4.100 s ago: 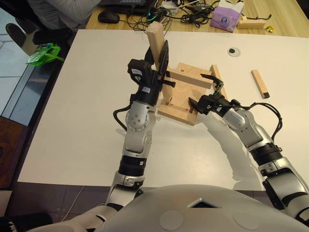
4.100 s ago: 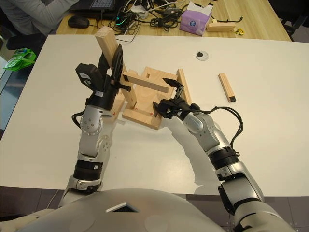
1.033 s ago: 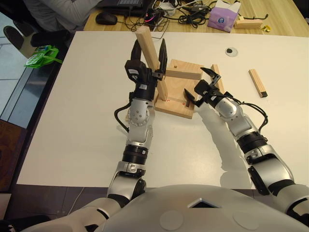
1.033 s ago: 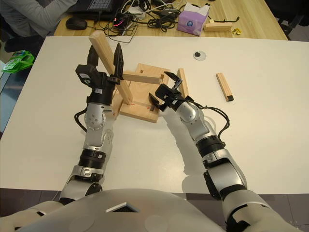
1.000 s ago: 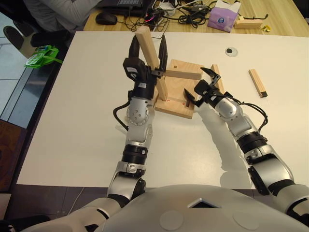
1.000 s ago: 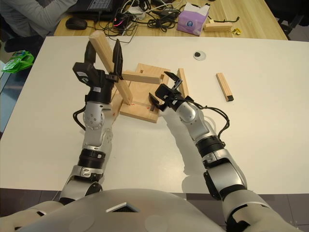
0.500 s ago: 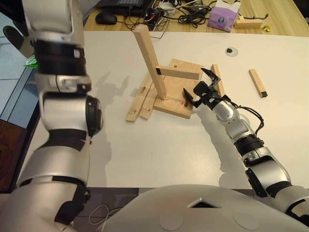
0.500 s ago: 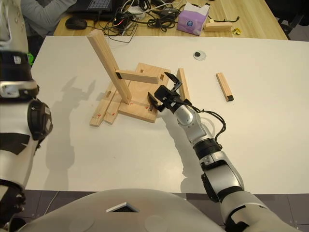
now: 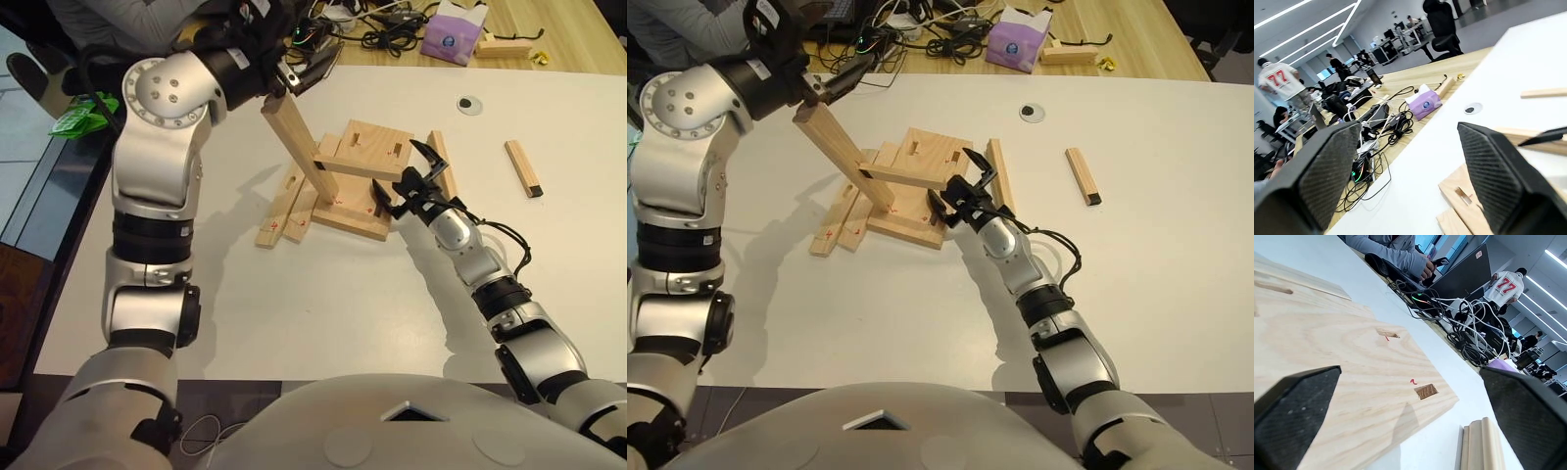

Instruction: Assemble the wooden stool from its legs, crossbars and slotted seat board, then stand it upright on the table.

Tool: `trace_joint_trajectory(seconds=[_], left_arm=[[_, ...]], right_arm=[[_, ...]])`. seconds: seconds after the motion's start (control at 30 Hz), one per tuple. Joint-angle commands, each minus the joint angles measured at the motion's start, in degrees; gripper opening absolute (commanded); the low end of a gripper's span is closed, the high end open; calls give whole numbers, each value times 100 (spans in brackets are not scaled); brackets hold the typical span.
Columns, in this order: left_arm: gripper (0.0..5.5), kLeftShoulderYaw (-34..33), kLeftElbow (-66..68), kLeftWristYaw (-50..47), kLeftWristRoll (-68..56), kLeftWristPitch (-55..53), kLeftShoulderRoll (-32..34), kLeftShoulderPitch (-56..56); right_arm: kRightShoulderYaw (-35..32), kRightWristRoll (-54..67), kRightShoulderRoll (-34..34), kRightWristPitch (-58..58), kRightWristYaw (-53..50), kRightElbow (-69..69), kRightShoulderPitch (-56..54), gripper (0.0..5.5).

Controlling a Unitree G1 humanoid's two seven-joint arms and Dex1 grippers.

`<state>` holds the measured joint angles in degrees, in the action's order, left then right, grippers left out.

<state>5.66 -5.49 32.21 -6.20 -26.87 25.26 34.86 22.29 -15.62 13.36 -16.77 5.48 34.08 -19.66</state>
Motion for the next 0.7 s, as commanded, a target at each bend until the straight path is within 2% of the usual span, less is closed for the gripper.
trace_joint_trajectory(seconds=[0.03, 0.23, 0.37, 0.47, 0.57, 0.7], left_arm=[[361, 440, 720, -782, 253, -297, -901, -539], [361, 860, 1383, -1339, 931, 450, -1312, -283], [361, 838, 1285, -1303, 1165, 617, -1069, -902], [361, 899, 1178, -1371, 1188, 603, -1158, -1275], [361, 992, 1206, -1488, 1183, 638, -1370, -1261], [361, 585, 1073, -1885, 694, 1657, -1999, -1184]], right_arm=[[407, -390, 28, 567, 433, 638, 652, 540], [432, -391, 50, 557, 490, 673, 562, 540], [431, -385, 61, 555, 483, 653, 602, 540], [420, -369, 64, 564, 467, 640, 643, 540], [430, -365, 46, 564, 472, 654, 632, 540], [436, -367, 39, 547, 482, 673, 606, 540]])
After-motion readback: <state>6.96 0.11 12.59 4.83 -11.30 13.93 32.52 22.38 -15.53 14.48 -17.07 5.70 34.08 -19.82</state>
